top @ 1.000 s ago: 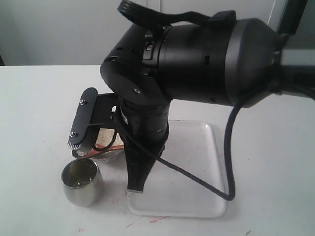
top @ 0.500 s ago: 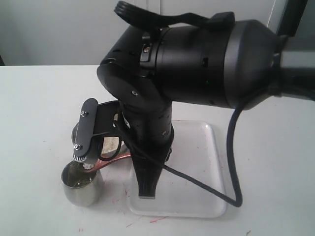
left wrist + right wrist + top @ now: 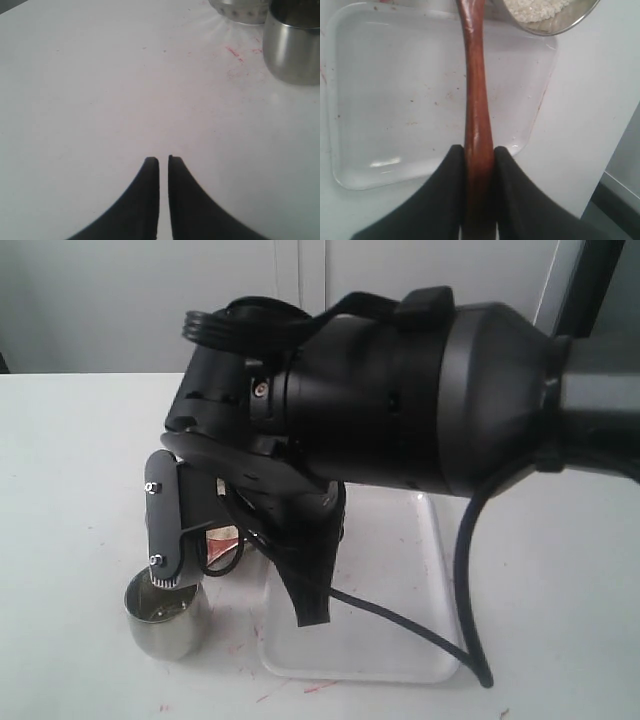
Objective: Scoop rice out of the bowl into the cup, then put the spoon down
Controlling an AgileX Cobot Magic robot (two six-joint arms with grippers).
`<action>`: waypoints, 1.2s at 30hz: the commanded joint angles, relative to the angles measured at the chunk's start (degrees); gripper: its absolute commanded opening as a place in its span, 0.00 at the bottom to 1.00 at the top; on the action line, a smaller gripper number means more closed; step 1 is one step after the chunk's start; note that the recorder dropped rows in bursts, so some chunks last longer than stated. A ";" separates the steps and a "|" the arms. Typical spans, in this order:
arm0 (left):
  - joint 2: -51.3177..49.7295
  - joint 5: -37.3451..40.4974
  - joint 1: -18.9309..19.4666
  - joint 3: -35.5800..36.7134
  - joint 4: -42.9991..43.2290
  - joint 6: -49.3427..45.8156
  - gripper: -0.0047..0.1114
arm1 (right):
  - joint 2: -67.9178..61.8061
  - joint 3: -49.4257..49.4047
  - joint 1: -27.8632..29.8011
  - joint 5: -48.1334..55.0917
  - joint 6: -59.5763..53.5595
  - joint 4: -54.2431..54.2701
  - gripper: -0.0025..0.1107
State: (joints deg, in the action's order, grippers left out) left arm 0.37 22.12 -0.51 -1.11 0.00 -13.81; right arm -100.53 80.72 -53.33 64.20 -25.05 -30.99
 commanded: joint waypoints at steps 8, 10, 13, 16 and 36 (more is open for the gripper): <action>-0.37 2.77 -0.22 0.53 -0.32 0.33 0.16 | 0.44 -0.09 -1.84 -2.24 -2.38 -6.32 0.02; -0.37 2.77 -0.22 0.53 -0.32 0.33 0.16 | 0.44 -0.09 -2.10 -2.02 -3.33 -7.57 0.02; -0.37 2.77 -0.22 0.53 -0.32 0.33 0.16 | 0.44 -0.09 -2.25 -2.02 -4.80 -8.38 0.02; -0.37 2.77 -0.22 0.53 -0.32 0.33 0.16 | 0.44 -0.09 -2.25 -2.51 -6.43 -8.38 0.02; -0.37 2.77 -0.22 0.53 -0.32 0.33 0.16 | 0.33 -0.09 -2.94 -6.30 -16.27 -14.11 0.02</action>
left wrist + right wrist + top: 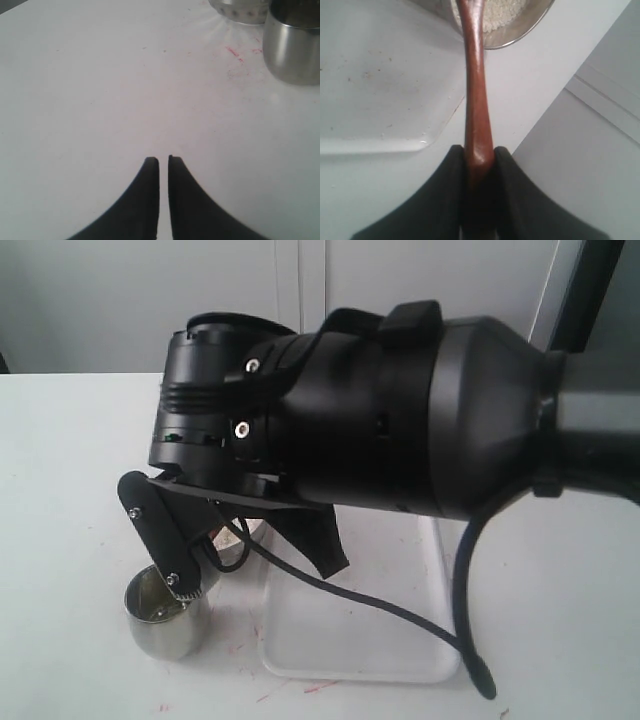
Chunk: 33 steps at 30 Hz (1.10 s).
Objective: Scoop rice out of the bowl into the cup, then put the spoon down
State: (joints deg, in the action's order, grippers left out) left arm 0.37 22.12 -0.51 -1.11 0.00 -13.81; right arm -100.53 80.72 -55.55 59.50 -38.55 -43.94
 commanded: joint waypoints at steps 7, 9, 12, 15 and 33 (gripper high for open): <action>-0.37 2.77 -0.22 0.53 -0.32 0.33 0.16 | -1.02 -0.09 -1.52 -1.39 -3.72 -4.90 0.02; -0.37 2.77 -0.22 0.53 -0.32 0.33 0.16 | -1.64 -0.09 -1.52 -1.39 -3.80 -5.00 0.02; -0.37 2.77 -0.22 0.53 -0.32 0.33 0.16 | -2.47 -0.09 -1.52 -1.01 -3.84 -5.80 0.02; -0.37 2.77 -0.22 0.53 -0.32 0.33 0.16 | -3.20 -0.09 -1.75 -0.75 -3.84 -7.45 0.02; -0.37 2.77 -0.22 0.53 -0.32 0.33 0.16 | -3.67 -0.09 -4.36 0.80 -4.88 -12.99 0.02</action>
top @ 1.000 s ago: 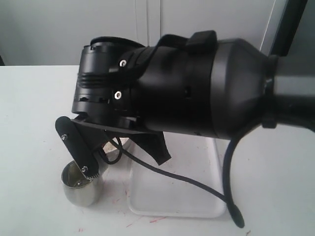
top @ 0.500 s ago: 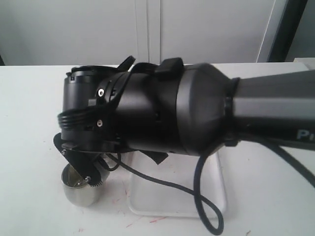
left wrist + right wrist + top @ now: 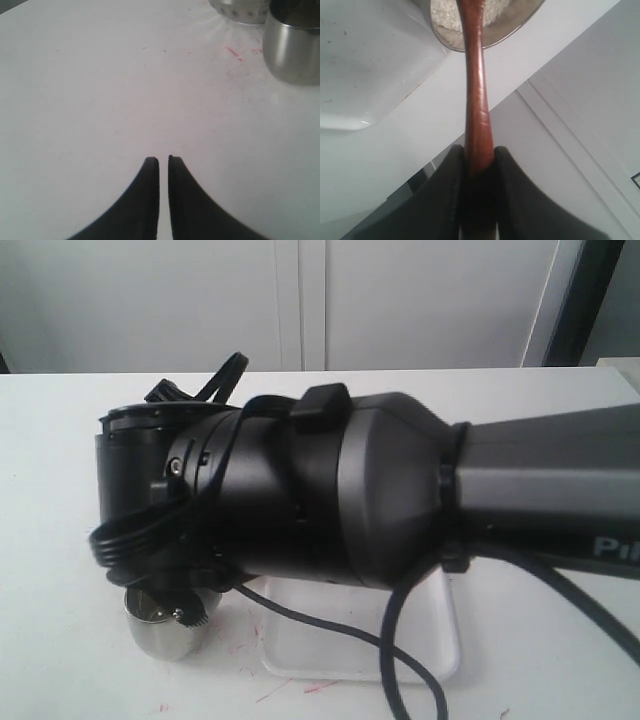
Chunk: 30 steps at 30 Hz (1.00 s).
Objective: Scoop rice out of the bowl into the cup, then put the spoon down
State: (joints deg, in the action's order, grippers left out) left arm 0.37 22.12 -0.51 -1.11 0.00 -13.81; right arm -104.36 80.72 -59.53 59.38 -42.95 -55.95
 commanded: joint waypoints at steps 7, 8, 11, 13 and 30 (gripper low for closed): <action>-0.37 2.77 -0.22 0.53 -0.32 0.33 0.16 | 0.29 -0.09 -1.16 0.83 -0.38 -0.67 0.02; -0.37 2.77 -0.22 0.53 -0.32 0.33 0.16 | 0.29 -0.09 -1.16 0.93 -0.37 -0.79 0.02; -0.37 2.77 -0.22 0.53 -0.32 0.33 0.16 | 0.29 -0.09 -1.28 2.05 -0.37 -0.41 0.02; -0.37 2.77 -0.22 0.53 -0.32 0.33 0.16 | 0.29 -0.09 -1.54 2.26 -0.37 -0.30 0.02; -0.37 2.77 -0.22 0.53 -0.32 0.33 0.16 | 0.29 -0.09 -1.54 2.38 1.16 -0.68 0.02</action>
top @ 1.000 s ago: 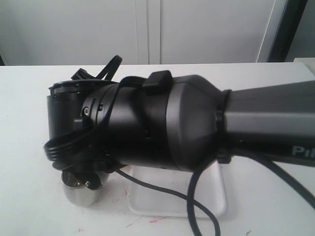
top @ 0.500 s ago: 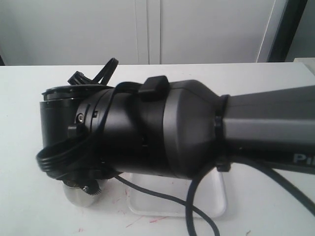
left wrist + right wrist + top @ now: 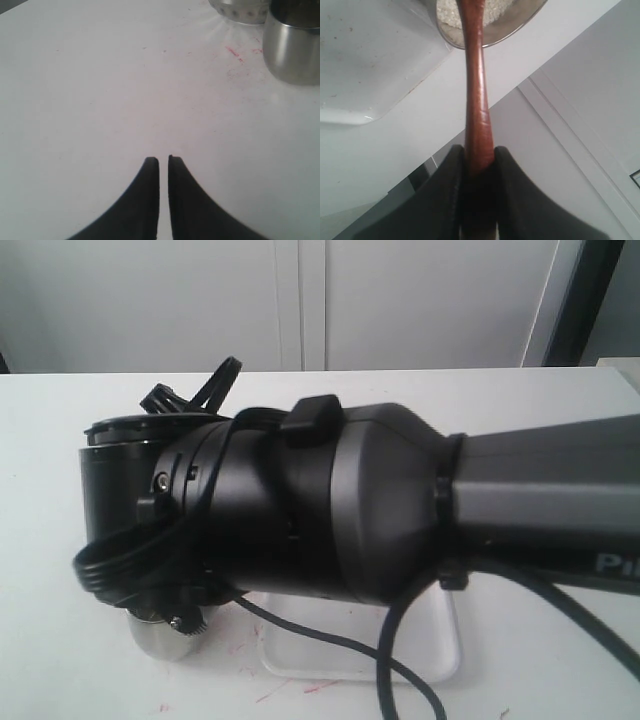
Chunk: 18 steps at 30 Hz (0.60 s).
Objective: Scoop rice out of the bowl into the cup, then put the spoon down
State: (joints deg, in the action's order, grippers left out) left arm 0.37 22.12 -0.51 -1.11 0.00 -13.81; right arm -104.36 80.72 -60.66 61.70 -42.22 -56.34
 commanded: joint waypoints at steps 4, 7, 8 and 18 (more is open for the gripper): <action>-0.37 2.77 -0.22 0.53 -0.32 0.33 0.16 | 0.80 -0.09 -0.41 -1.09 0.74 -0.08 0.02; -0.37 2.77 -0.22 0.53 -0.32 0.33 0.16 | 1.87 -0.09 -0.41 -3.02 4.09 -0.20 0.02; -0.37 2.77 -0.22 0.53 -0.32 0.33 0.16 | 2.44 -0.09 -0.41 -3.44 5.33 -0.20 0.02; -0.37 2.77 -0.22 0.53 -0.32 0.33 0.16 | 11.82 -0.09 0.73 -7.64 43.78 0.23 0.02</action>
State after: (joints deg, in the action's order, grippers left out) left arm 0.37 22.12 -0.51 -1.11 0.00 -13.81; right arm -94.85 80.72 -60.54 54.49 -7.49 -55.90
